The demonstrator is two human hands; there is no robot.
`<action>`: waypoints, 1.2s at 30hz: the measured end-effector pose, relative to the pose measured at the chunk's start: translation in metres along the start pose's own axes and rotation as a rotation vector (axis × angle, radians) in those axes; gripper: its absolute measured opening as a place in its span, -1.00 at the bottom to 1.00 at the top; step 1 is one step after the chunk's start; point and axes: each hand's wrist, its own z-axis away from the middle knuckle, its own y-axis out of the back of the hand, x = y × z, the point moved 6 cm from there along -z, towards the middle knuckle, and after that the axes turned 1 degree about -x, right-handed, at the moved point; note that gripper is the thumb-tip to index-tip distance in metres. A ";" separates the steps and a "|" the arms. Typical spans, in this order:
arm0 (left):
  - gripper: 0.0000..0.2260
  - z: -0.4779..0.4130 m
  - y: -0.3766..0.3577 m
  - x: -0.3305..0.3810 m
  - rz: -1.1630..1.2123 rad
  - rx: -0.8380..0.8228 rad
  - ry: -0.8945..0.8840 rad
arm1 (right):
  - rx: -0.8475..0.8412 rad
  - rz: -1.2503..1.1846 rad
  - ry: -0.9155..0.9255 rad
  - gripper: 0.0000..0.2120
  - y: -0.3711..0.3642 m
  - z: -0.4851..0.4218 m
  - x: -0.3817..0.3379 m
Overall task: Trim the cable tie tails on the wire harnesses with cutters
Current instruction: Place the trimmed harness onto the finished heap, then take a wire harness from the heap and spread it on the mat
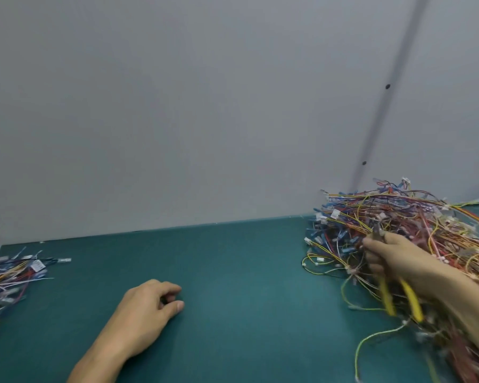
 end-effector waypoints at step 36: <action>-0.65 0.030 0.040 0.002 -0.192 -0.034 0.132 | -0.237 0.364 0.220 -0.73 -0.190 0.121 0.000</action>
